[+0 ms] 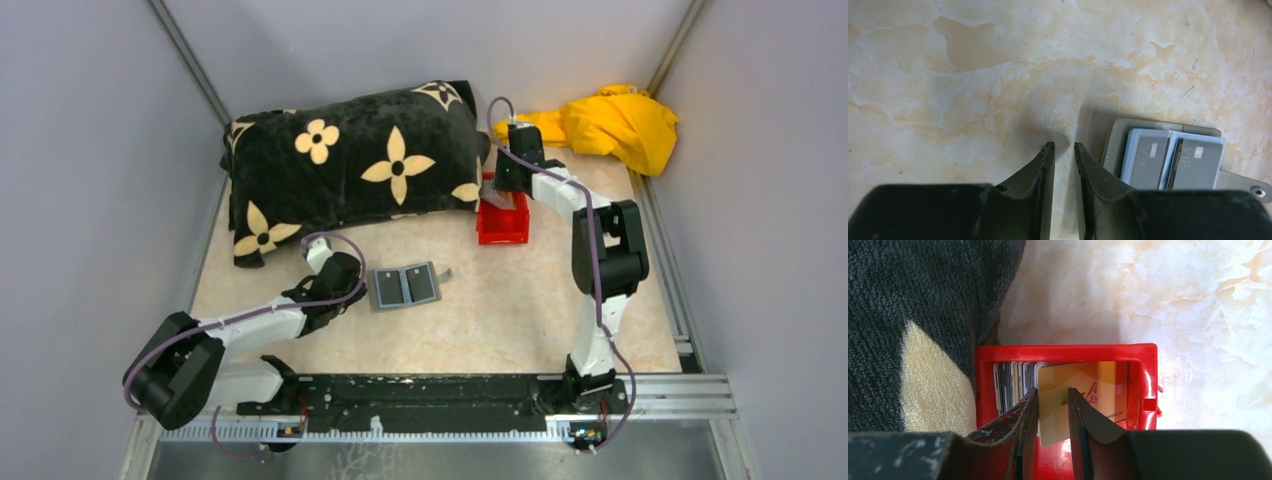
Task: Put the credit cards into the card holder
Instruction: Pick up the credit card from the storage box.
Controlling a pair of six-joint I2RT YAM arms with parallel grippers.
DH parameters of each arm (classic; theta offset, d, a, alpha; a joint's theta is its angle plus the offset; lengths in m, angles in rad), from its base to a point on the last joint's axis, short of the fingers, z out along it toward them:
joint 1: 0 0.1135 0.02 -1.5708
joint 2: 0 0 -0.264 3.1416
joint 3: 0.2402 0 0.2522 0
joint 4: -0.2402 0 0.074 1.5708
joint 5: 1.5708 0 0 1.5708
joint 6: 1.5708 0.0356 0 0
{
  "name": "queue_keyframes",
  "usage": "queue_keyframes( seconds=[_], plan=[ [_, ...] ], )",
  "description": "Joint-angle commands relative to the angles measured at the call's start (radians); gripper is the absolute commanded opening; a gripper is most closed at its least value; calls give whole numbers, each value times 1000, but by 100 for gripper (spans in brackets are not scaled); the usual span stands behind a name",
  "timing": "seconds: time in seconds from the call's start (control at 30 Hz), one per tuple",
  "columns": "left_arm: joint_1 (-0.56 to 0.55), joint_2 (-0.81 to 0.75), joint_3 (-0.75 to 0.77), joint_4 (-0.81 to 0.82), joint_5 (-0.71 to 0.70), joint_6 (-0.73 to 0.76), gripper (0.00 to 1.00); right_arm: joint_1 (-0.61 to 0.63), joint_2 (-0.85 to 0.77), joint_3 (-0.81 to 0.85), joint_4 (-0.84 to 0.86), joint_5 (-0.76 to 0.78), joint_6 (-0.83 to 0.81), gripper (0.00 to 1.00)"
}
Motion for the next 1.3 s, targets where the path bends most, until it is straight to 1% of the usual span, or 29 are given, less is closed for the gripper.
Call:
queue_keyframes(
  seconds=[0.0,0.33,0.43,0.73,0.87,1.07,1.1,1.17,1.27],
  plan=[
    [6,-15,-30,-31,17,3,28,30,-64,34,-32,-35,16,27],
    [5,-26,-37,-29,23,0,28,45,-82,53,-53,-28,18,26],
    [5,-32,-41,-29,23,3,28,46,-87,54,-54,-26,18,25],
    [5,-55,-52,-36,23,-2,28,47,-102,54,-65,-10,11,16],
    [5,-67,-50,-43,21,-1,28,47,-120,55,-75,11,0,11],
    [5,-82,-42,-64,23,0,29,48,-146,61,-100,50,-24,6],
    [5,-85,-39,-70,23,1,30,48,-150,59,-104,58,-29,4],
    [5,-91,-31,-94,25,1,39,48,-162,53,-110,78,-39,0],
    [5,-109,-15,-142,28,-2,50,48,-186,34,-114,109,-54,0]
  ],
)
